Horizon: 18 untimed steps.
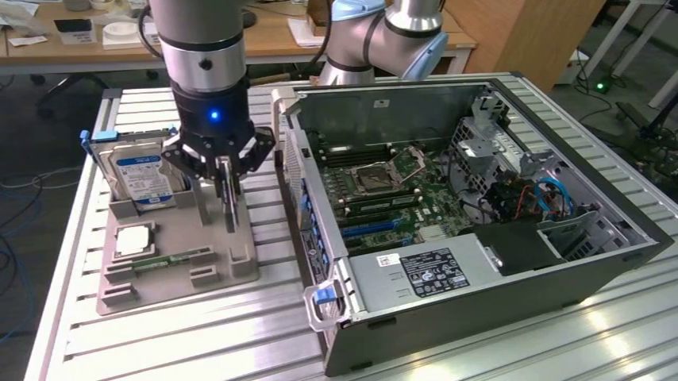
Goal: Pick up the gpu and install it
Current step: 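Pick up the gpu and move the gpu toward the slot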
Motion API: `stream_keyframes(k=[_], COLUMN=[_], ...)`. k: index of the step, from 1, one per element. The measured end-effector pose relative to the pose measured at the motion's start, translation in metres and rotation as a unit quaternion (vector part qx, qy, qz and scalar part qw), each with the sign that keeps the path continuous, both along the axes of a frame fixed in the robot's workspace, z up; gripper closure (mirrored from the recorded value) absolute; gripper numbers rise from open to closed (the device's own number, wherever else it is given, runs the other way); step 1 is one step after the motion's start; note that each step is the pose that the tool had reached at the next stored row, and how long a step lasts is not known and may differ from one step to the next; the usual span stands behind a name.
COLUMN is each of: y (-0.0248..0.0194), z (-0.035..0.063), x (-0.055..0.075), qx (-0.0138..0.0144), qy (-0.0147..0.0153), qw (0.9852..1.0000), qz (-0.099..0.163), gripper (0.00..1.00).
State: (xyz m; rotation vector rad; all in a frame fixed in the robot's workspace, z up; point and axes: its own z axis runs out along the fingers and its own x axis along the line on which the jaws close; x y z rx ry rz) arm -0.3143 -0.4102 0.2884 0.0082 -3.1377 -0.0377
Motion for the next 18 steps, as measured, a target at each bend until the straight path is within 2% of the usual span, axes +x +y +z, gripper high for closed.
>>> stream_keyframes(k=[18], y=[0.0000], z=[0.0137], x=[0.000], qx=[0.0000], qy=[0.0000], qw=[1.0000], qz=[0.000], gripper=[0.72])
